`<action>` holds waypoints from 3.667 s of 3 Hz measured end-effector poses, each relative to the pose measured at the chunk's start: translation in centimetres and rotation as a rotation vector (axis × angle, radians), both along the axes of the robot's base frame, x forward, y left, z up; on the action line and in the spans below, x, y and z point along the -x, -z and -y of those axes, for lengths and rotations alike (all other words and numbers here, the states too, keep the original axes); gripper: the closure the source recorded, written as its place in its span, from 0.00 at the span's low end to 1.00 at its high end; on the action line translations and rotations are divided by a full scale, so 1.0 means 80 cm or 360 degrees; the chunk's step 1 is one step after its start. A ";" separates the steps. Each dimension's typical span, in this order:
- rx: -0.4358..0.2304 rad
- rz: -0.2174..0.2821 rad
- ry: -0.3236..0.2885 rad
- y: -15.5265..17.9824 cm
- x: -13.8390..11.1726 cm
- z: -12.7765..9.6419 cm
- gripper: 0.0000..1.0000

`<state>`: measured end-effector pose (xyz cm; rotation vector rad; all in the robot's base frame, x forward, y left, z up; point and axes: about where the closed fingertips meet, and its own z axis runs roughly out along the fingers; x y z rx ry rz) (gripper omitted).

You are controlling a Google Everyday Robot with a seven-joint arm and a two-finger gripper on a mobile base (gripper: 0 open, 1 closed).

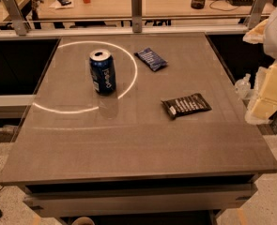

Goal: Move rxbar blueberry near pepsi can

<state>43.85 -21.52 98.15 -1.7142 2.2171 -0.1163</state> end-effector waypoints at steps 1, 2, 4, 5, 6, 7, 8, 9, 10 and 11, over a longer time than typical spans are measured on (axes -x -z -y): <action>0.0000 0.0000 0.0000 0.000 0.000 0.000 0.00; -0.0038 0.0013 0.0015 -0.003 -0.008 -0.002 0.00; -0.0377 0.0223 0.0258 -0.027 -0.086 -0.019 0.00; -0.0599 0.0269 0.0424 -0.033 -0.117 -0.034 0.00; -0.0857 0.0299 0.0524 -0.025 -0.144 -0.053 0.00; -0.1016 0.0389 0.0538 -0.021 -0.162 -0.075 0.00; -0.1109 0.0489 0.0569 -0.004 -0.185 -0.098 0.00; -0.1126 0.0541 0.0654 0.014 -0.210 -0.103 0.00; -0.1080 0.0542 0.0682 0.039 -0.241 -0.099 0.00; -0.0970 0.0510 0.0586 0.055 -0.273 -0.090 0.00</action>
Offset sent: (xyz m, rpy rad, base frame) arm 0.0145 0.0019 -0.0007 0.0515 0.0046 -0.0191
